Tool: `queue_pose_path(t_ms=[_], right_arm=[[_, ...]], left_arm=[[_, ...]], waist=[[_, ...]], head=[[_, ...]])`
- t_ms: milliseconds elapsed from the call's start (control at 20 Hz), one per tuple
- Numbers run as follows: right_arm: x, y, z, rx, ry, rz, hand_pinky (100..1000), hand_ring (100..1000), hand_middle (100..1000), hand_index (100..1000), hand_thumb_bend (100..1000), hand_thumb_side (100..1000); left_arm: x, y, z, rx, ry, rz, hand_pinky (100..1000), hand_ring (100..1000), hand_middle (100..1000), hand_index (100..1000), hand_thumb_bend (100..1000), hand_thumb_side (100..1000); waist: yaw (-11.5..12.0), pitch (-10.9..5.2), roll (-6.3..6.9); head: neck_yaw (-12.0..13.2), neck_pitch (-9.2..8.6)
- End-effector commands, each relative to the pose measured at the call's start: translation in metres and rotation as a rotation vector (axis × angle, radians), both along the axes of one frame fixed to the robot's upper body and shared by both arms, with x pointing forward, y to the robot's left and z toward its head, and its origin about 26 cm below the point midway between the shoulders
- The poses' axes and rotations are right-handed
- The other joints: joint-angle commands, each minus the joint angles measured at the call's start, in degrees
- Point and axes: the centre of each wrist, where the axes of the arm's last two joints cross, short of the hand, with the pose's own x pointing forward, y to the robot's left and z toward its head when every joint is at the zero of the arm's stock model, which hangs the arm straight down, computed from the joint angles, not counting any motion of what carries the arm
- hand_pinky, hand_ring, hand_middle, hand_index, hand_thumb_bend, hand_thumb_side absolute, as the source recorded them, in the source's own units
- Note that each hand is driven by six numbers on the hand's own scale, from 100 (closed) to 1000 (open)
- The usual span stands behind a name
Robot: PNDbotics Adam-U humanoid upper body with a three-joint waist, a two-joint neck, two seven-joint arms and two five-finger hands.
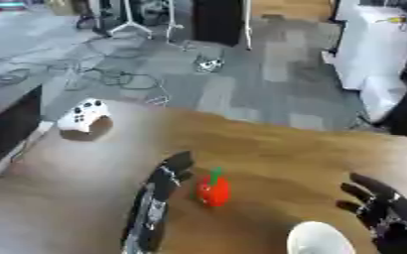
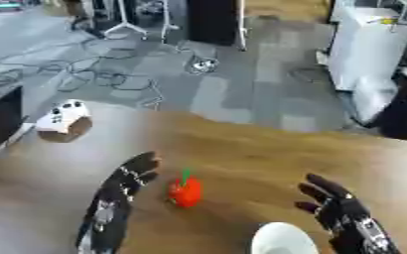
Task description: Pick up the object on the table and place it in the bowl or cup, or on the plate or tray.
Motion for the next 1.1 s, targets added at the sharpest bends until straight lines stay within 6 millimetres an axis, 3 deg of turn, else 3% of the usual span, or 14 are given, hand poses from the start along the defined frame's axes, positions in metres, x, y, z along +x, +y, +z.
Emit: queue_pose_path(t_ms=[50,450,500,700,1100], right_arm=[[-0.0009,-0.0021,0.0037,0.002,-0.016,-0.011,820,898,900,890,100,867],[-0.0012,-0.0023,0.0031,0.006,-0.013,-0.009,833,916,918,892,100,866],[-0.0012,-0.0024,0.0031,0.006,-0.014,-0.009,858,952,962,908,100,865],[-0.0014,-0.0028,0.0033,0.005,-0.018,-0.010,892,989,1000,941,100,865],[-0.0004,-0.0019,0.0033,0.002,-0.016,-0.006,891,983,997,932,100,866]], left_arm=[[0.0006,-0.0001,0.0050,-0.007,-0.019,0.004,801,850,805,815,602,958],[0.0000,-0.0002,0.0035,-0.009,-0.013,0.000,810,863,806,801,598,959],[0.0000,-0.0001,0.0037,-0.009,-0.015,0.001,862,904,843,809,592,964],[0.0003,0.0000,0.0049,-0.008,-0.023,0.010,918,951,894,830,553,961],[0.0004,-0.0015,0.0056,-0.004,-0.027,0.007,910,944,887,828,555,964]], waist=[[-0.13,-1.03,0.04],[-0.36,-1.20,0.06],[-0.35,-1.19,0.08],[-0.24,-1.11,0.16],[-0.11,-0.90,0.29]], head=[[0.03,0.51],[-0.12,1.54],[-0.16,1.64],[-0.36,1.93],[-0.60,2.07]])
